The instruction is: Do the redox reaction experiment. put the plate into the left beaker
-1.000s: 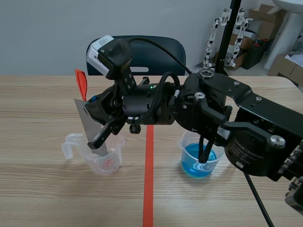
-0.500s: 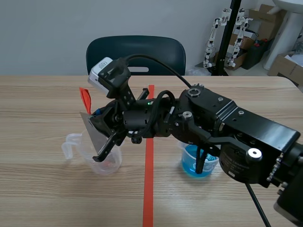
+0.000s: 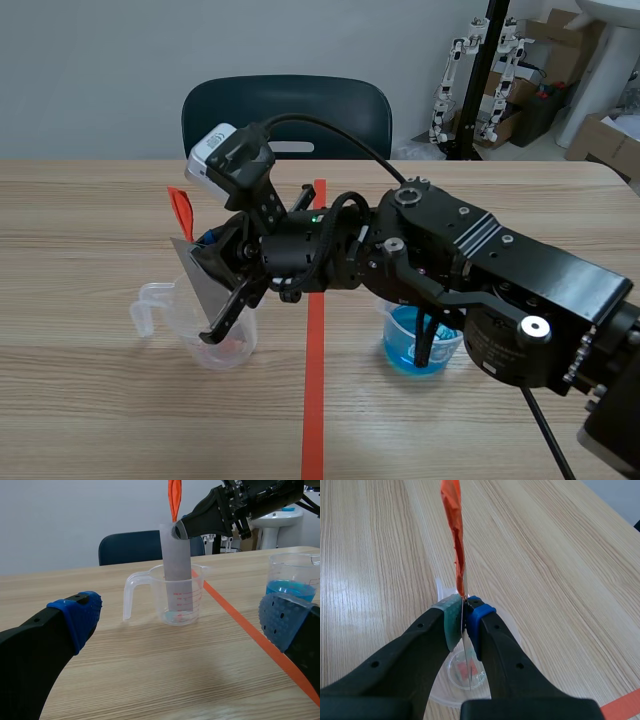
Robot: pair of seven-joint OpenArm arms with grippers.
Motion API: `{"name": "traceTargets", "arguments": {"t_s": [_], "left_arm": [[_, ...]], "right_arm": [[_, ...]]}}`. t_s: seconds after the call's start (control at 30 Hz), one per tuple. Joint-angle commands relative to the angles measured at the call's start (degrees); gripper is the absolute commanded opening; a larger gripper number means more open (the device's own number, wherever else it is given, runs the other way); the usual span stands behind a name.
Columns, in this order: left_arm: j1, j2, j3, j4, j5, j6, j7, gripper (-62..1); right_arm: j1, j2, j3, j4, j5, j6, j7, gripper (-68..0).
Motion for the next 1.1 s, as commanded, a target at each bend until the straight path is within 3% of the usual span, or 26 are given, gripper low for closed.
{"name": "traceTargets", "arguments": {"t_s": [0.0,1.07], "left_arm": [[0.44,-0.2,-0.07,1.14,0.0,0.24,-2.62,1.4],[0.44,-0.2,-0.07,1.14,0.0,0.24,-2.62,1.4]], "right_arm": [[1.01,-0.76,0.42,0.72,-0.33,-0.02,1.22,-66.9],[1.01,-0.61,0.42,0.72,-1.66,-0.24,1.22,-66.9]]}}
